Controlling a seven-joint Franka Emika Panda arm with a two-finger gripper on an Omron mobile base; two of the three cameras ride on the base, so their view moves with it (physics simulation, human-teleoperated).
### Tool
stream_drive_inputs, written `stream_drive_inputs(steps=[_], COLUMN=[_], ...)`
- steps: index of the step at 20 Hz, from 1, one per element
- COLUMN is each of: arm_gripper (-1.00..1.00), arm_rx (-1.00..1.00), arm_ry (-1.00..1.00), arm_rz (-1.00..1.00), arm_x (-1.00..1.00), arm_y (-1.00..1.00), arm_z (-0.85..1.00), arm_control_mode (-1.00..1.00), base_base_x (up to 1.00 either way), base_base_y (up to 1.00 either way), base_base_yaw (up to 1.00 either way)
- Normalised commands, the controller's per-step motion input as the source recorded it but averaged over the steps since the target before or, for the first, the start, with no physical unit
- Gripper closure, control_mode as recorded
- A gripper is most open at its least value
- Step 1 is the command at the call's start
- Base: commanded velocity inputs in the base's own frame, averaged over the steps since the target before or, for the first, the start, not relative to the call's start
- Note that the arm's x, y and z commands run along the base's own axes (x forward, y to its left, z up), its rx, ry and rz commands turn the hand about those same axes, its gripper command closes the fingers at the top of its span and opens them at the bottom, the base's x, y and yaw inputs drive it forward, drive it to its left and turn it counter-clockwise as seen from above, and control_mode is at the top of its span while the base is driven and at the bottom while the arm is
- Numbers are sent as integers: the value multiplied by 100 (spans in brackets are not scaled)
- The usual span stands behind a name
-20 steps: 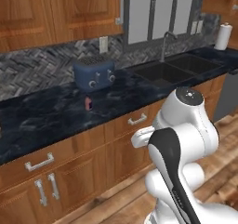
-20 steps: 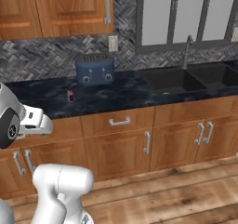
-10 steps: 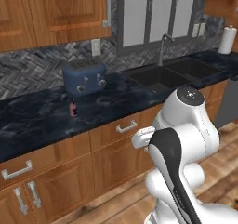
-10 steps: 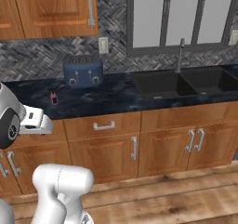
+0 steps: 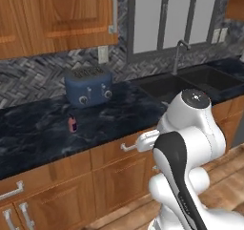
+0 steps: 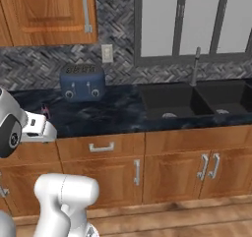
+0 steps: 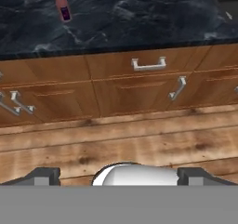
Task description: There is a wine glass and glass cup on the dining counter. Place the wine bottle next to the wine glass and the juice bottle next to the glass cup.
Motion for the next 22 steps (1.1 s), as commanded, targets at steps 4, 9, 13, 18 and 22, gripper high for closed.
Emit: stream_drive_inputs(steps=[4, 9, 13, 18, 22], arm_gripper=[-100, -100, -100, -100, -100], arm_rx=[0, 0, 0, 0, 0], arm_ry=[0, 0, 0, 0, 0], arm_rz=[0, 0, 0, 0, 0], arm_x=[0, 0, 0, 0, 0], arm_y=[0, 0, 0, 0, 0], arm_z=[0, 0, 0, 0, 0], arm_control_mode=[100, 100, 100, 100, 100], base_base_x=[70, 66, 64, 63, 56], base_base_y=[-11, -10, -2, -9, -11], base_base_yaw=[24, 27, 28, 18, 13])
